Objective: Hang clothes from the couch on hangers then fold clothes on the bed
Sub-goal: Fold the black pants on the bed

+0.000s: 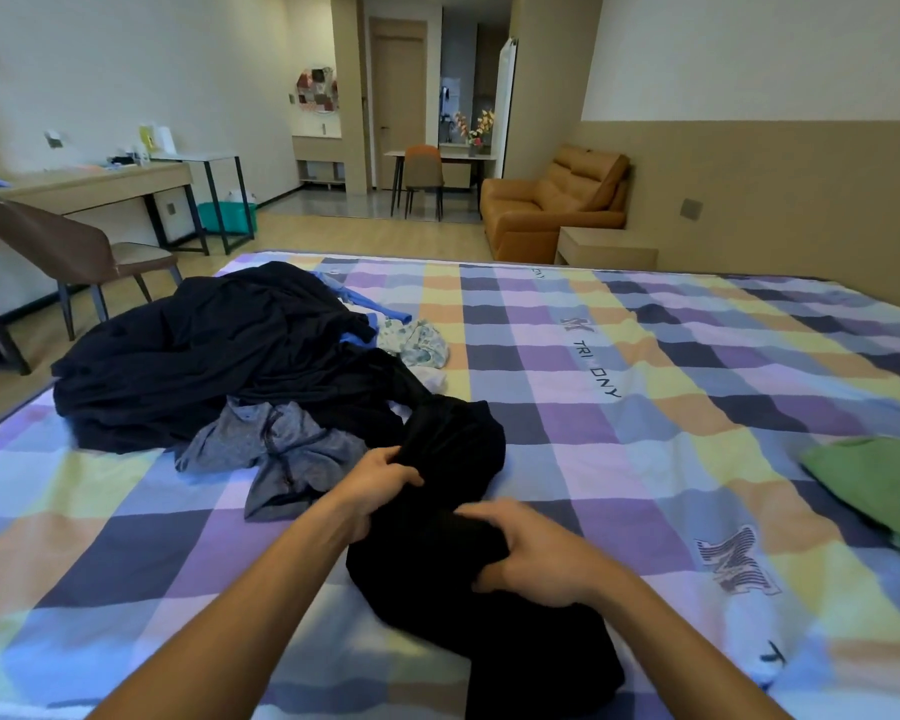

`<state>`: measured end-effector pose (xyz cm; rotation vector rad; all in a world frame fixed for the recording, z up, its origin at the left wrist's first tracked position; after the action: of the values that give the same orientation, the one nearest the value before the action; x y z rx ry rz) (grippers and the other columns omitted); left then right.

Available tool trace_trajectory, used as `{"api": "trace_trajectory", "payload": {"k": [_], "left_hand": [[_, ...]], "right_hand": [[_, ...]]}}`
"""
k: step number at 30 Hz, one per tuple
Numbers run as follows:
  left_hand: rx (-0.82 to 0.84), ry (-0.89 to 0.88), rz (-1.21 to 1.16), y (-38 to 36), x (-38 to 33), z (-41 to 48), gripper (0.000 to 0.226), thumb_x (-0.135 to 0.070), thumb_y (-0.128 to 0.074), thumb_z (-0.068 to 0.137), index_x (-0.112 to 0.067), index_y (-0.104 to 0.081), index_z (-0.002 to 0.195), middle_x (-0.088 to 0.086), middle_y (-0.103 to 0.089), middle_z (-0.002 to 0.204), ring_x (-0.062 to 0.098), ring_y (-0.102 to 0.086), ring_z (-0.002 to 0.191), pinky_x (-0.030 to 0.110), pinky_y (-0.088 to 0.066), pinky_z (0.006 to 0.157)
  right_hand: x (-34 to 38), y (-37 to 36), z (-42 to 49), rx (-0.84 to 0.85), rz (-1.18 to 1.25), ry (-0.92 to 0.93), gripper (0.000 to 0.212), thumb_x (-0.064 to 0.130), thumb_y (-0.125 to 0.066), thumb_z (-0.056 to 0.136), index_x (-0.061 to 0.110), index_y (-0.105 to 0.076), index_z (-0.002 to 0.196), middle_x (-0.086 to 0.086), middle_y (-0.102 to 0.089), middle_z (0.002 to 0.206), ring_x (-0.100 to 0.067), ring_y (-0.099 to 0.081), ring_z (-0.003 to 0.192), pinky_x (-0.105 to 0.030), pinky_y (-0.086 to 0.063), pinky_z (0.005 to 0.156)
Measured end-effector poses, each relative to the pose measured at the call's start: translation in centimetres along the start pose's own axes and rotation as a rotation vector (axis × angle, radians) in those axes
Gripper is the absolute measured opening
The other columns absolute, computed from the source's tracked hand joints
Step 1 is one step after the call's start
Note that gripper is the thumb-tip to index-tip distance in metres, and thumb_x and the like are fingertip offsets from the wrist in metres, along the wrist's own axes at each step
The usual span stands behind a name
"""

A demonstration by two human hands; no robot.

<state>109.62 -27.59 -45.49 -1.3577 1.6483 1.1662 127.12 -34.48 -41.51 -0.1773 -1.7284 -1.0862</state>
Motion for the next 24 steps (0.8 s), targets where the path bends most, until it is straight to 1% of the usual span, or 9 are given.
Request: {"api": "trace_trajectory", "payload": {"k": [3, 5, 8, 10, 13, 15, 18, 21, 24], "left_hand": [[-0.041, -0.051, -0.393, 2.1, -1.2, -2.5, 0.026, 0.010, -0.047, 0.093, -0.008, -0.065, 0.096, 0.013, -0.070, 0.085, 0.023, -0.068, 0.071, 0.024, -0.054, 0.057], [-0.081, -0.127, -0.567, 3.9, -1.4, -4.1, 0.033, 0.010, -0.042, 0.093, -0.014, -0.064, 0.098, 0.006, -0.074, 0.079, 0.021, -0.067, 0.074, 0.027, -0.054, 0.061], [-0.035, -0.121, -0.524, 5.3, 0.2, -5.3, 0.038, 0.015, -0.039, 0.084, -0.010, -0.066, 0.098, 0.008, -0.074, 0.084, 0.022, -0.067, 0.076, 0.033, -0.049, 0.070], [-0.011, -0.028, -0.147, 6.2, 2.3, -5.2, 0.025, 0.011, -0.044, 0.078, -0.007, -0.061, 0.086, 0.011, -0.065, 0.078, 0.023, -0.061, 0.072, 0.030, -0.045, 0.065], [0.023, 0.022, 0.487, 7.4, 3.6, -4.4, 0.021, -0.020, -0.056, 0.063, -0.012, -0.056, 0.082, 0.007, -0.060, 0.079, 0.023, -0.057, 0.080, 0.033, -0.040, 0.074], [-0.135, -0.053, 0.562, 8.0, 2.7, -3.5, 0.037, -0.035, -0.059, 0.068, -0.014, -0.055, 0.098, 0.006, -0.063, 0.095, 0.024, -0.059, 0.087, 0.037, -0.045, 0.079], [-0.336, -0.401, 0.524, 6.3, -0.8, -3.7, 0.061, -0.054, -0.061, 0.076, -0.024, -0.047, 0.128, 0.002, -0.051, 0.121, 0.023, -0.049, 0.115, 0.044, -0.045, 0.098], [-0.101, -0.468, 0.607, 2.1, -2.3, -2.7, 0.106, -0.072, -0.069, 0.070, -0.025, -0.025, 0.155, 0.004, -0.036, 0.148, 0.023, -0.036, 0.138, 0.043, -0.037, 0.112], [0.135, -0.294, 0.889, -0.3, -1.0, -0.4, 0.126, -0.060, -0.082, 0.072, -0.022, -0.002, 0.161, 0.009, -0.023, 0.160, 0.033, -0.029, 0.147, 0.046, -0.034, 0.116]], "right_hand": [[-1.2, 5.0, -0.9, -0.282, 0.063, -0.051, 0.036, 0.005, -0.065, 0.059, 0.011, -0.069, 0.095, 0.014, -0.065, 0.078, -0.001, -0.060, 0.073, -0.027, -0.048, 0.068], [-2.1, 9.6, -1.9, -0.627, 0.130, -0.087, 0.034, -0.002, -0.065, 0.061, 0.015, -0.067, 0.089, 0.012, -0.063, 0.067, -0.004, -0.058, 0.060, -0.026, -0.047, 0.060], [-3.3, 14.4, -4.0, -1.009, 0.134, -0.147, 0.038, -0.008, -0.066, 0.078, 0.023, -0.063, 0.099, -0.001, -0.069, 0.086, -0.022, -0.067, 0.078, -0.037, -0.053, 0.071], [-4.7, 14.5, -3.6, -0.918, 0.052, -0.245, 0.042, 0.001, -0.071, 0.082, 0.023, -0.057, 0.116, -0.003, -0.067, 0.106, -0.025, -0.064, 0.095, -0.037, -0.049, 0.080], [-7.1, 10.7, -1.7, -0.524, -0.098, -0.421, 0.072, 0.016, -0.079, 0.083, 0.017, -0.044, 0.146, -0.008, -0.057, 0.140, -0.027, -0.057, 0.124, -0.037, -0.044, 0.104], [-7.1, 7.8, -0.9, -0.344, -0.188, -0.476, 0.082, 0.024, -0.078, 0.087, 0.016, -0.033, 0.156, -0.008, -0.045, 0.153, -0.024, -0.047, 0.137, -0.030, -0.036, 0.110], [-5.7, 4.7, 0.3, -0.223, -0.275, -0.433, 0.076, 0.030, -0.075, 0.089, 0.020, -0.038, 0.154, -0.005, -0.046, 0.152, -0.020, -0.046, 0.137, -0.026, -0.035, 0.109], [-5.1, 3.1, 0.9, -0.159, -0.265, -0.426, 0.074, 0.034, -0.074, 0.090, 0.024, -0.037, 0.154, -0.001, -0.044, 0.151, -0.020, -0.043, 0.140, -0.029, -0.034, 0.112], [-5.1, 3.6, 0.8, -0.184, -0.196, -0.416, 0.070, 0.031, -0.075, 0.089, 0.024, -0.042, 0.151, 0.001, -0.049, 0.149, -0.017, -0.048, 0.134, -0.027, -0.037, 0.111]]}}
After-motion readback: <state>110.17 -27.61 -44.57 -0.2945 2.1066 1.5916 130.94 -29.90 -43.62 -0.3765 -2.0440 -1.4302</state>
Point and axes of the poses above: each hand's wrist, its own z-axis towards the middle knuckle, its own y-axis out of the back of the hand, x = y × z, the point moved 6 cm from there along z, towards the middle knuckle
